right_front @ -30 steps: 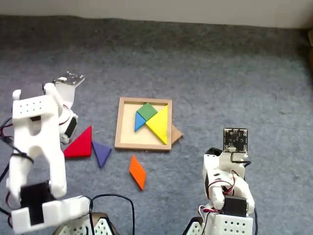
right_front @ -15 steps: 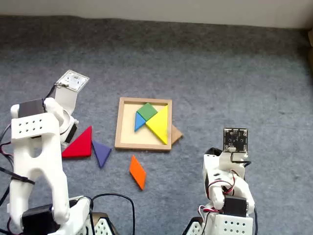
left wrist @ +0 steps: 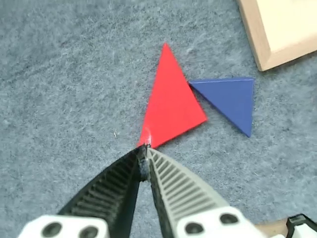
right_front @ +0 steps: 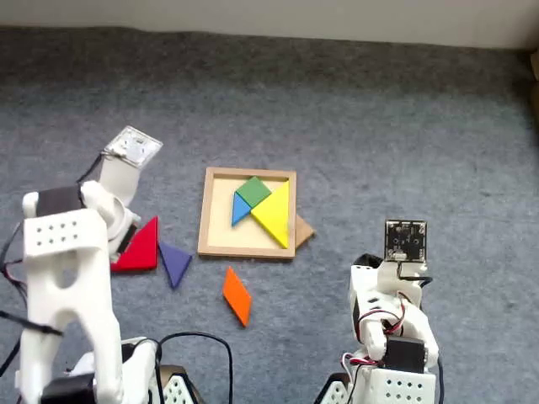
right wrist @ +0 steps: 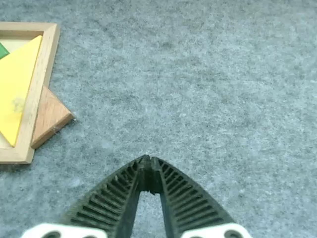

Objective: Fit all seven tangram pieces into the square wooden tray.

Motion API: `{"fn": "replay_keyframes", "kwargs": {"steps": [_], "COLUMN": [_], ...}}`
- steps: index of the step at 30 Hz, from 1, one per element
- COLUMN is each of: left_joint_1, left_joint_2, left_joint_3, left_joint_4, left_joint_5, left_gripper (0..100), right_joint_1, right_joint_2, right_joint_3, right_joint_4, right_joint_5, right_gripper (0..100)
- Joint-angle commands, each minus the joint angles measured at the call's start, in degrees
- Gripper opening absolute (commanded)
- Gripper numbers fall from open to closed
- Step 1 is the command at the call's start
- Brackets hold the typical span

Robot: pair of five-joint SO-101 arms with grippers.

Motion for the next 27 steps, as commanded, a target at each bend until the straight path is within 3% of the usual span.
{"fn": "replay_keyframes", "kwargs": {"steps": [1, 12, 14, 20, 27], "left_joint_1": [5.1, 8.6, 8.5, 4.5, 0.2], "left_joint_2": [-9.4, -16.4, -16.4, -16.4, -16.3], "left_joint_3": [5.8, 17.5, 18.9, 22.5, 22.4], "left_joint_4": [-3.1, -8.4, -9.8, -15.2, -18.2], "left_joint_5": [-0.3, -0.5, -0.8, -0.8, -6.0], "left_gripper": [0, 1, 5, 30, 32], "right_joint_1": [0.8, 0.8, 0.8, 0.8, 0.8], "right_joint_2": [-0.2, -0.2, -0.2, -0.2, -0.2], "right_joint_3": [8.2, 8.2, 8.2, 8.2, 8.2], "right_joint_4": [0.1, 0.1, 0.1, 0.1, 0.1], "right_joint_5": [-0.1, -0.1, -0.1, -0.1, -0.1], "right_gripper": [2.4, 2.4, 2.4, 2.4, 2.4]}}
